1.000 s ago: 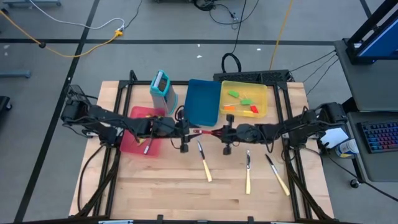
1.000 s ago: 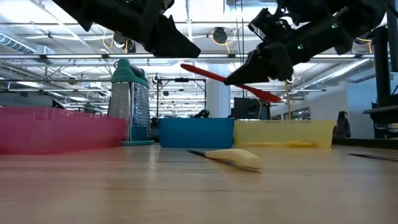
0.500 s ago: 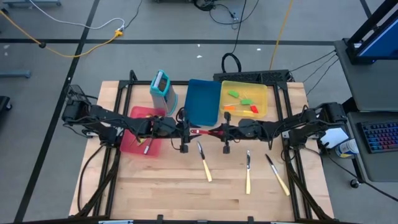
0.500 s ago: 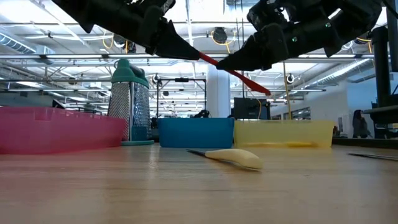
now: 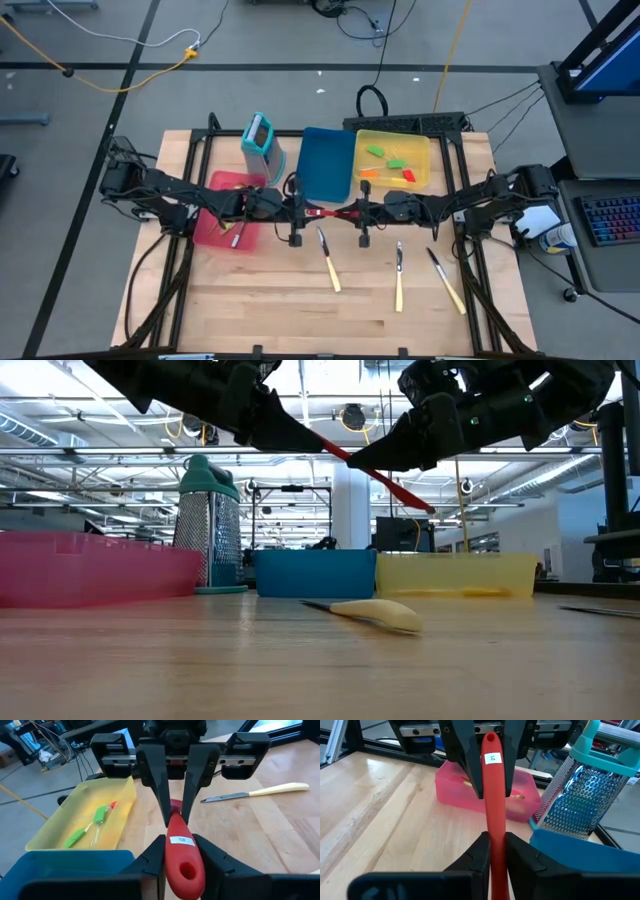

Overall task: Pick & Place Kitchen Items
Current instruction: Put the red serving spoon into the pink bin

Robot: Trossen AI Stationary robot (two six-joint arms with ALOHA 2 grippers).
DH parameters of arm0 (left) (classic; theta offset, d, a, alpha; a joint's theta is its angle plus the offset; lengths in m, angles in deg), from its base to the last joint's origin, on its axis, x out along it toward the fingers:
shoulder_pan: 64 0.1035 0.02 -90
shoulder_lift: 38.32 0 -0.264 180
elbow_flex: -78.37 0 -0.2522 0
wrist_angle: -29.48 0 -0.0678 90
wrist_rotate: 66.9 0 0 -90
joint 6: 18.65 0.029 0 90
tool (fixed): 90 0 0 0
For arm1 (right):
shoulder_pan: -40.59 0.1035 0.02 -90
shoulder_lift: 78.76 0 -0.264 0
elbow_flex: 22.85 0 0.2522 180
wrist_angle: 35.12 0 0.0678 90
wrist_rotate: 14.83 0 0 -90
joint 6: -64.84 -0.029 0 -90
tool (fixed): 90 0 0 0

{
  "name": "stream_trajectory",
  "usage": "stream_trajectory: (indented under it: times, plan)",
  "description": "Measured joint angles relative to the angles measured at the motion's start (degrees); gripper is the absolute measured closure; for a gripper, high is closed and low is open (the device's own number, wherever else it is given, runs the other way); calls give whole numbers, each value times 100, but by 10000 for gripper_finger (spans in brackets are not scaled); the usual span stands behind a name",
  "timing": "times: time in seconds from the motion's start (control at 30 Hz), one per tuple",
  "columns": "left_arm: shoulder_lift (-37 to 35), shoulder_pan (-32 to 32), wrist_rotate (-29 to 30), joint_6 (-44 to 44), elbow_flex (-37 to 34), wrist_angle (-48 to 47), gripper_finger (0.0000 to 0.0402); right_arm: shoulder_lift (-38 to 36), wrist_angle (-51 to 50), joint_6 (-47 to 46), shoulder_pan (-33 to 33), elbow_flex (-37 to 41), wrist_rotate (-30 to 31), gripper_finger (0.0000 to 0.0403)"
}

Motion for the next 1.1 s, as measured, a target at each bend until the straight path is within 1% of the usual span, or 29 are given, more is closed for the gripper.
stream_trajectory:
  times: [0.17, 0.23, 0.37, 0.53, 0.67, 0.77, 0.9, 1.1]
  plan:
    - [0, 0, -24, 2, -2, 67, 305, 0, 11, -4, 0, 0, 4, 364]
    - [0, 0, -31, 0, -2, 67, 309, 0, 11, -4, 0, 0, 6, 363]
    - [0, 0, -47, -26, -2, 62, 332, 0, 4, -2, 0, 0, 5, 364]
    - [0, 0, -49, -145, -2, 58, 333, 0, 2, -2, 0, 0, 6, 364]
    - [0, -31, -27, -353, -2, 48, 323, 0, 4, -4, 0, 0, 8, 359]
    - [0, -65, 26, -421, 2, -35, 326, 0, 7, -2, 0, 0, 13, 353]
    - [-7, -157, 403, -642, 10, -300, 332, 0, 32, -241, -1, 0, 60, 333]
    - [-4, -395, 960, -1004, 9, -846, 325, 0, 4, -513, 4, -4, 75, 281]
